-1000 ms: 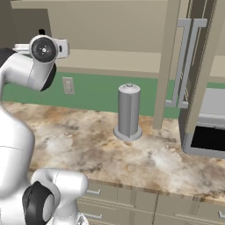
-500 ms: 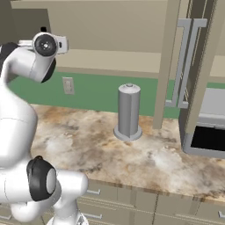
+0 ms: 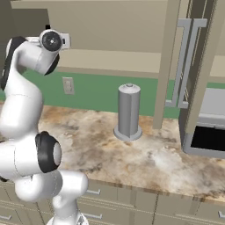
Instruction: Sort all alcoholic drinks to one cabinet, and non-alcoholic drinks to the other.
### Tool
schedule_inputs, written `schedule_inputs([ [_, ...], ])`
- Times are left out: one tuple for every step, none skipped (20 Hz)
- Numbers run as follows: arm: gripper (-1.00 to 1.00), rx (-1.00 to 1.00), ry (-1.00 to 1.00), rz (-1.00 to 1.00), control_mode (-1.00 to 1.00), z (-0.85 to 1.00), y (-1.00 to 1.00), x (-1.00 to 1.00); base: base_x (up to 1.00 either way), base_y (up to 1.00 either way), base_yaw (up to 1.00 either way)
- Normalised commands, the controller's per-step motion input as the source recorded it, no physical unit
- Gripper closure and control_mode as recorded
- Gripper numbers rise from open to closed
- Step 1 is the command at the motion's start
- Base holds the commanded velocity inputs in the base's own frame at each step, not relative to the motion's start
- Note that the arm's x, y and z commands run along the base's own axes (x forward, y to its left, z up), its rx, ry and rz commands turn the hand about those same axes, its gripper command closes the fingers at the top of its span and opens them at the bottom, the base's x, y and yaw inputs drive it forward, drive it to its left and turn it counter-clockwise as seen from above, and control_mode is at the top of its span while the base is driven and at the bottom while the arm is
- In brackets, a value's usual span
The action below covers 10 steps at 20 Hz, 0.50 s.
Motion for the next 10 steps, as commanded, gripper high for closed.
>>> schedule_inputs([
  [1.0,0.0,0.0,0.01,-1.0,-0.05,0.08,0.59,0.0,0.0,0.0],
  [1.0,0.0,0.0,0.01,-1.0,-0.09,0.07,0.55,0.0,0.0,0.0],
  [1.0,-0.01,0.0,0.01,-1.0,-0.14,0.06,0.54,0.0,0.0,0.0],
  [1.0,-0.01,-0.01,0.01,-1.0,-0.16,0.04,0.51,0.0,0.0,0.0],
  [1.0,-0.04,-0.02,0.01,-1.0,-0.18,0.04,0.49,0.0,0.0,0.0],
  [1.0,-0.06,-0.04,0.01,-1.0,-0.21,0.04,0.46,0.0,0.0,0.0],
  [1.0,-0.07,-0.04,0.01,-1.0,-0.22,0.04,0.44,0.0,0.0,0.0],
  [1.0,-0.09,-0.05,0.01,-1.0,-0.25,0.04,0.4,0.0,0.0,0.0],
  [1.0,-0.09,-0.06,0.01,-1.0,-0.24,0.04,0.36,0.0,0.0,0.0],
  [1.0,-0.09,-0.06,0.0,-1.0,-0.24,0.04,0.38,0.0,0.0,0.0],
])
